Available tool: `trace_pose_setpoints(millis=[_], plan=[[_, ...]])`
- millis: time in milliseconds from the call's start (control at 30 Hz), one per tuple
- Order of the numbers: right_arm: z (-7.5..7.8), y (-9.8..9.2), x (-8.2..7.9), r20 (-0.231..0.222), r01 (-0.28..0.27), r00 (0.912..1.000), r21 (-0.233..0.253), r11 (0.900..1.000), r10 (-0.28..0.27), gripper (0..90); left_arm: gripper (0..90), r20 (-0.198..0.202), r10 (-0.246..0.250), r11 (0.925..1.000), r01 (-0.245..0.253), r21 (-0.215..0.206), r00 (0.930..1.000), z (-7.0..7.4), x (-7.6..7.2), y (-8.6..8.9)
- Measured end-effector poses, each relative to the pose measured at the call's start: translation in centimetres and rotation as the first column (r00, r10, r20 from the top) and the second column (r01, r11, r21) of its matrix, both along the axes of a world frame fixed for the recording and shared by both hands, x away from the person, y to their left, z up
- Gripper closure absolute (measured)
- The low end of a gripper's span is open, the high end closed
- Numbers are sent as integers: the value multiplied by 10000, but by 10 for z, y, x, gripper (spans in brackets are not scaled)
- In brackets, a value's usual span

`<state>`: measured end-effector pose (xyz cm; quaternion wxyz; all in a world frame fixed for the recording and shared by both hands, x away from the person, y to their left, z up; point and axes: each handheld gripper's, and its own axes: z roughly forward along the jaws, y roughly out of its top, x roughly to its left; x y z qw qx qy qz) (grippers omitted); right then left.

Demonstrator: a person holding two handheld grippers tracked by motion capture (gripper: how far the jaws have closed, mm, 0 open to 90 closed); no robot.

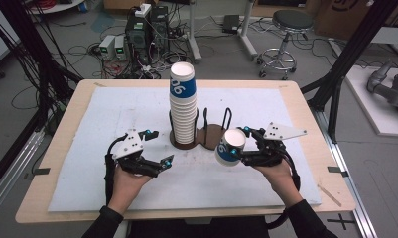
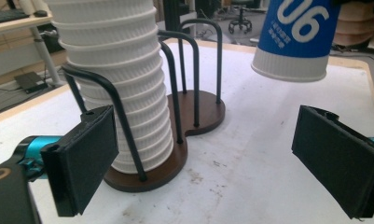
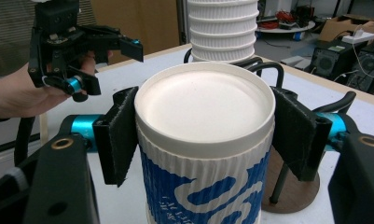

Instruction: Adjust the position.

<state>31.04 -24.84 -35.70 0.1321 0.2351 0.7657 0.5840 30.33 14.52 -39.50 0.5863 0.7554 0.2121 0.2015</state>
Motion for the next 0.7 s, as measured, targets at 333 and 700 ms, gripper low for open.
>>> trace_pose_setpoints(millis=[333, 700], plan=[[0, 4, 0, -17, -328, 9995, 52, 9995, 328, 300, 70, -470, -1154, 9912, 1119, -711, 9922, -3, -2, -16], [-2, 15, -1, -90, -1044, 9945, 50, 9945, 1045, 300, 70, -701, -2507, 9669, 2462, -678, 9655, -10, -9, -48]])
